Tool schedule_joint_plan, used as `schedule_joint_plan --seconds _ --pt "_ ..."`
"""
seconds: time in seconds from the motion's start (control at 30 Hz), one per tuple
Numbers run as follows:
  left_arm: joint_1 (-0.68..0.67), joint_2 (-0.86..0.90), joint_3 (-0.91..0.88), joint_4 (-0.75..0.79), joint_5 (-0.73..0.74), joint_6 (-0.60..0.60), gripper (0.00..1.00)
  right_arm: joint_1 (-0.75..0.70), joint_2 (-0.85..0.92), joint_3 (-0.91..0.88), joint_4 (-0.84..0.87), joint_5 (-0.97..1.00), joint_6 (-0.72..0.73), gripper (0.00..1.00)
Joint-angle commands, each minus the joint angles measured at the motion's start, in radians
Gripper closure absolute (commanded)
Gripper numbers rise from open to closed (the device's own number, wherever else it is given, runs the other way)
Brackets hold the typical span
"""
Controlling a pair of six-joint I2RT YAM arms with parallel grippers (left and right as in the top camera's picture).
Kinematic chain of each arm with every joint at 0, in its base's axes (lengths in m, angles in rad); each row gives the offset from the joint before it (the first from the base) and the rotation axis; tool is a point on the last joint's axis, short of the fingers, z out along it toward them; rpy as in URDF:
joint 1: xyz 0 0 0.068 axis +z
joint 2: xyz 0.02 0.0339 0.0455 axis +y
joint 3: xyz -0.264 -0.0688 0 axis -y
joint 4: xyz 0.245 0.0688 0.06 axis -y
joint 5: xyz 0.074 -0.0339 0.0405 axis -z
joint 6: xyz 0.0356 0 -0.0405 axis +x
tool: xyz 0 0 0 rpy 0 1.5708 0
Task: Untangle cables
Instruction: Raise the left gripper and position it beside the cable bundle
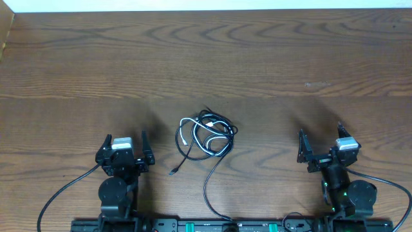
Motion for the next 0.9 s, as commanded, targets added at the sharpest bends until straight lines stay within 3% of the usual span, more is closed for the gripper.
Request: schedule_joint_plan --seconds 0.0,0.23,0.27,0.3,0.37,0.47,0.5,0.53,0.57,0.6,0.67,0.73,0.87 --pt "-0.123 1.096 0.767 -0.619 0.242 -0.03 0.1 -0.004 -0.007 -0.001 -0.006 0.011 0.01 0.01" --pt "-0.123 1.096 0.767 -0.63 0.242 -0.03 0.1 -0.004 -0.007 -0.001 -0.006 0.011 0.01 0.01" --pt "-0.123 1.096 0.767 -0.631 0.242 -0.027 0.16 -0.004 -0.007 -0.001 -0.006 0.011 0.01 0.01" --pt "-0.123 1.098 0.767 -0.631 0.242 -0.027 0.38 -0.004 -0.007 -0.001 -0.006 0.011 0.01 0.01" --pt "-0.124 1.098 0.767 -0.634 0.242 -0.027 0.66 -0.004 -0.007 -0.001 -0.006 0.011 0.01 0.01" --pt "-0.123 1.098 0.767 -0.637 0.243 -0.033 0.75 -0.004 -0.007 -0.001 -0.006 0.011 0.01 0.01" --pt "-0.123 1.098 0.767 -0.639 0.243 -0.032 0.75 -0.004 -0.007 -0.001 -0.006 0.011 0.01 0.01" --pt "-0.123 1.098 0.767 -0.642 0.242 -0.032 0.57 -0.004 -0.007 -0.001 -0.006 0.011 0.01 0.01" --pt "-0.123 1.098 0.767 -0.645 0.242 -0.032 0.29 -0.004 -0.007 -0.001 -0.006 0.011 0.01 0.01" --pt "-0.123 1.098 0.767 -0.649 0.242 -0.032 0.2 -0.004 -0.007 -0.001 -0.006 0.011 0.01 0.01" --pt "-0.123 1.098 0.767 -0.653 0.242 -0.032 0.17 -0.004 -0.007 -0.001 -0.006 0.011 0.01 0.01" --pt "-0.123 1.098 0.767 -0.652 0.242 -0.032 0.04 -0.004 -0.007 -0.001 -0.006 0.011 0.01 0.01" --pt "-0.123 1.098 0.767 -0.653 0.243 -0.032 0.03 -0.004 -0.007 -0.001 -0.006 0.011 0.01 0.01"
